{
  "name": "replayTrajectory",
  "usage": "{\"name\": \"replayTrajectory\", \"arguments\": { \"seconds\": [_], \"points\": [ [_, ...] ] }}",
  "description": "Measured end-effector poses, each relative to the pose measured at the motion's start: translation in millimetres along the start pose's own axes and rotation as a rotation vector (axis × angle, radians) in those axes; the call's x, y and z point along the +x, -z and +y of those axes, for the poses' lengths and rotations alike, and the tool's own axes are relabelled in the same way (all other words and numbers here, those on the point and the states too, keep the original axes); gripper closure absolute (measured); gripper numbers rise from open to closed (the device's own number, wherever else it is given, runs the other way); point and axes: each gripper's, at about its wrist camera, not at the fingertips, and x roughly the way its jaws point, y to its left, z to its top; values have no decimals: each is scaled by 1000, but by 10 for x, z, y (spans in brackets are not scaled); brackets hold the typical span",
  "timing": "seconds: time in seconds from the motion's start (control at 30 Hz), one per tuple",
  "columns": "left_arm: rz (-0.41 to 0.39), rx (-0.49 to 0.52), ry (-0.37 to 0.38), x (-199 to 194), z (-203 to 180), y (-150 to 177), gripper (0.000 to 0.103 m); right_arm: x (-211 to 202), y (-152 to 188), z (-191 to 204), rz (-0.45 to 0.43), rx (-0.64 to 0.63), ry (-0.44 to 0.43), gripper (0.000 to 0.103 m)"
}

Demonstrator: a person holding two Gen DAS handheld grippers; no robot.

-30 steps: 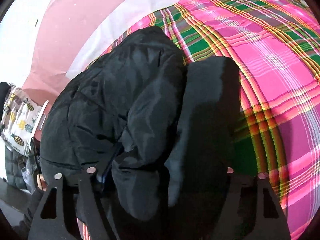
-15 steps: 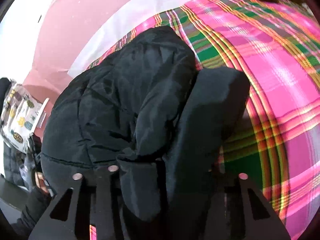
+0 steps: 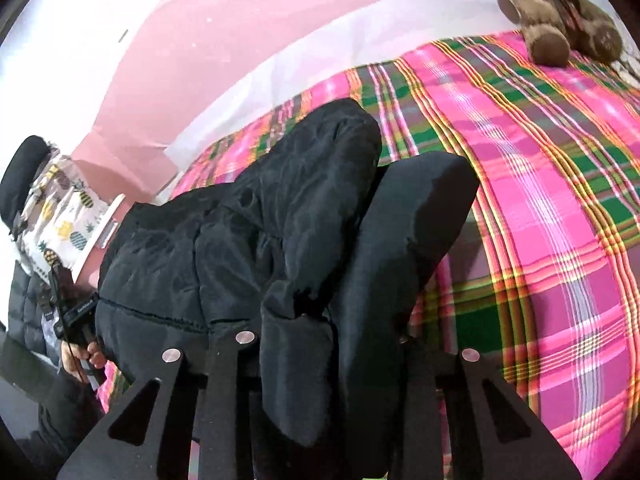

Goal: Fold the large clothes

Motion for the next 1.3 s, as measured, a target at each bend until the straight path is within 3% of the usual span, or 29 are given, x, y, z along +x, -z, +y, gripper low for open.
{"name": "replayTrajectory", "arguments": {
  "seconds": [0.3,0.53,0.77,1.0,1.17,1.23,1.3],
  "points": [
    [-57,13,-36,-399,165,-238,77,-39,-169,355,-37,-49,-39,75],
    [-75,11,-93,-498,517,-509,77,302,-371,729,-45,-79,-66,74],
    [-65,-28,-155,-297,1082,-658,76,927,-495,988,-10,-98,-75,74],
    [-19,-101,-182,171,1635,-451,75,1632,-392,972,64,-85,-29,72],
    [-41,-146,-152,271,1807,-307,66,1758,-322,875,106,-58,7,55],
    [-36,-154,-171,229,1807,-296,52,1719,-335,853,117,-27,10,51],
    [-40,-176,-192,127,1812,-305,46,1625,-335,851,126,-5,17,47]
  ]
}}
